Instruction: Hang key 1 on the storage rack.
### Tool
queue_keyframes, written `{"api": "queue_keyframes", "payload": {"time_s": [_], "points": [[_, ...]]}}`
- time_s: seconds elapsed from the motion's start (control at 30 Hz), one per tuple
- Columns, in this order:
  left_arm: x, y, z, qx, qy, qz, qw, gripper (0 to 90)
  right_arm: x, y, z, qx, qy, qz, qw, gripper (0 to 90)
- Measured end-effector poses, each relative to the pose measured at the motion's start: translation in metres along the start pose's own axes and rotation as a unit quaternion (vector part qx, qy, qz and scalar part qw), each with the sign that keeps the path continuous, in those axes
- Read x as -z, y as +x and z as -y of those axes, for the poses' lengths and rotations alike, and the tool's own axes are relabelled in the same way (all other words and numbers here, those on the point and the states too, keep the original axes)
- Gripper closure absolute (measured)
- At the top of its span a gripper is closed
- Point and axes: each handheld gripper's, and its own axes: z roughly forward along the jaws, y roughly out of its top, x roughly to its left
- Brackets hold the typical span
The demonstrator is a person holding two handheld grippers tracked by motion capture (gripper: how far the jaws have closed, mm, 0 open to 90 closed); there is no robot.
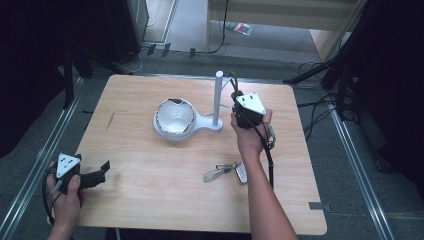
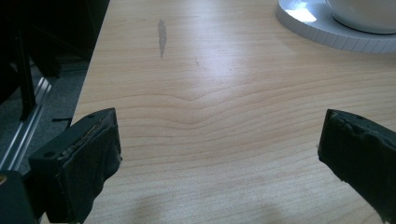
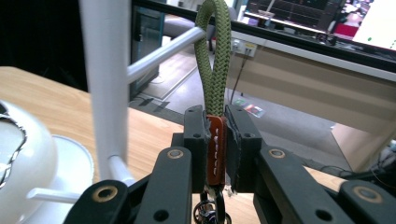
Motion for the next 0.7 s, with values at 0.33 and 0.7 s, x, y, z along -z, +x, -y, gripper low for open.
{"api": "queue_keyframes", "payload": {"time_s": [0.33,0.7], "points": [[0.0,0.0,0.0,0.0,0.001,0.0,1.0,0.0,0.004,0.008,0.004,0.017,0.006,-0.024,0.9996,80.8],[0.0,0.0,0.0,-0.003,0.002,-0.002,1.0,0.0,0.012,0.005,0.007,0.016,-0.005,-0.036,0.9992,73.4]]}}
